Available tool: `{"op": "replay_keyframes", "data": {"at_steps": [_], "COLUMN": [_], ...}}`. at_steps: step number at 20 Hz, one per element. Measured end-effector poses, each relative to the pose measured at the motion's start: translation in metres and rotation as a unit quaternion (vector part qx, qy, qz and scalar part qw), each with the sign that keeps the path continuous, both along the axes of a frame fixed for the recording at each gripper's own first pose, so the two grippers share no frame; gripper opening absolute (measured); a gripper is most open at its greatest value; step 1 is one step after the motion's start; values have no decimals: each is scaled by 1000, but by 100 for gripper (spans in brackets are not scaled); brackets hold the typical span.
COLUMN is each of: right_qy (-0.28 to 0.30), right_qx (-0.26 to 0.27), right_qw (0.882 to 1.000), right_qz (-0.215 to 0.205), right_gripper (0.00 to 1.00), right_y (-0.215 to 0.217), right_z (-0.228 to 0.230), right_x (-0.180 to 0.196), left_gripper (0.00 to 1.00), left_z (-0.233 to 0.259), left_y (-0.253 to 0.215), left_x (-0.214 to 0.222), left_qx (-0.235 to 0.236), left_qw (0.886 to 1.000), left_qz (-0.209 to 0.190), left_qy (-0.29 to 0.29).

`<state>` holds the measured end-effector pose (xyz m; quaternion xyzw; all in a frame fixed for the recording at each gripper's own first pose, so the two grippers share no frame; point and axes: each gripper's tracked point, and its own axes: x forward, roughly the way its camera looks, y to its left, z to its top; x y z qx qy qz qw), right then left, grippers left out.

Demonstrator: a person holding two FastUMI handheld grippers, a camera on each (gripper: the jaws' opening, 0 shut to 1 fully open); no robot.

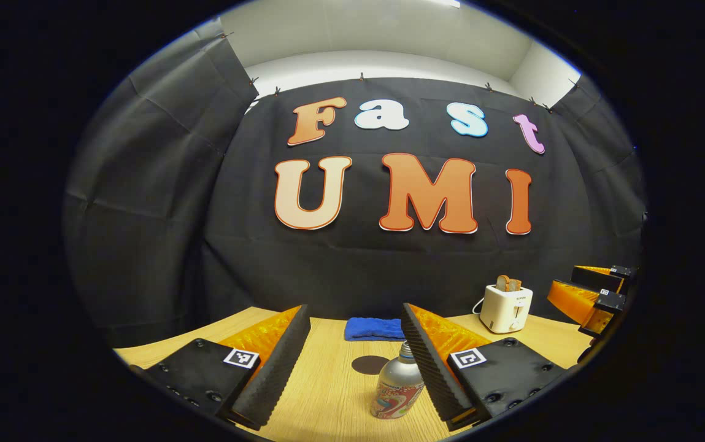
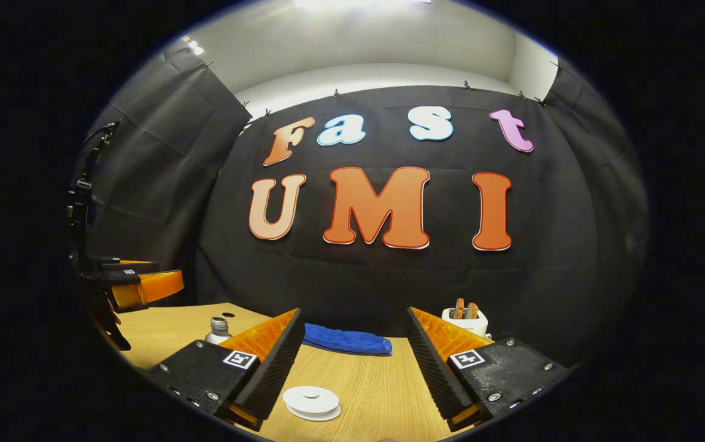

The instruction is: Open the teacup lid with one hand, grasp the water bottle and pour water into the teacup with the other hand; after pouring, place the water bottle on the coaster and then close the teacup lid.

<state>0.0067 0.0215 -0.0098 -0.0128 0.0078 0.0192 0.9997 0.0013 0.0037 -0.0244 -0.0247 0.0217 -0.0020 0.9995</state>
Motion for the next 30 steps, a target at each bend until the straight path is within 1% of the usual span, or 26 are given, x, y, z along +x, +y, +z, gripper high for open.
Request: {"op": "replay_keyframes", "data": {"at_steps": [2, 3, 5, 6, 7, 10, 11, 17, 18, 21, 24, 25, 28, 29, 30], "right_qy": [9, 15, 27, 35, 41, 71, 81, 145, 154, 175, 187, 191, 211, 218, 227], "right_qx": [1, 2, 2, 3, 2, -4, -3, -3, -9, -14, 4, 9, 21, 22, 22], "right_qw": [1000, 1000, 1000, 999, 999, 997, 996, 986, 985, 982, 979, 978, 973, 971, 969], "right_qz": [3, 6, 12, 16, 23, 38, 44, 77, 75, 73, 78, 81, 90, 91, 94], "right_gripper": [98, 98, 98, 98, 98, 96, 96, 96, 96, 93, 90, 86, 80, 76, 73], "right_y": [3, 4, 8, 11, 14, 21, 24, 44, 46, 46, 49, 52, 55, 56, 57], "right_z": [-8, -12, -23, -29, -35, -57, -65, -110, -119, -140, -149, -152, -165, -169, -173], "right_x": [3, 3, 6, 7, 9, 14, 15, 16, 18, 22, 25, 26, 29, 30, 30], "left_gripper": [98, 99, 98, 98, 95, 95, 98, 98, 98, 98, 98, 98, 98, 95, 95], "left_z": [-8, -14, -22, -25, -30, -37, -40, -47, -49, -52, -58, -57, -60, -62, -63], "left_y": [1, 2, 4, 2, -1, 0, 0, 1, 1, 0, -2, -3, -4, -4, -4], "left_x": [1, 2, 1, 0, -1, -1, -3, -7, -7, -11, -13, -13, -12, -11, -10], "left_qx": [12, 23, 35, 35, 34, 37, 38, 52, 52, 59, 66, 65, 64, 66, 66], "left_qw": [1000, 1000, 999, 999, 999, 998, 998, 998, 997, 997, 996, 996, 996, 996, 996], "left_qz": [2, 8, 12, 8, 6, 5, 6, 6, 6, 8, 6, 5, 2, 3, 3], "left_qy": [12, 19, 28, 31, 36, 43, 44, 47, 48, 48, 54, 54, 55, 56, 57]}}
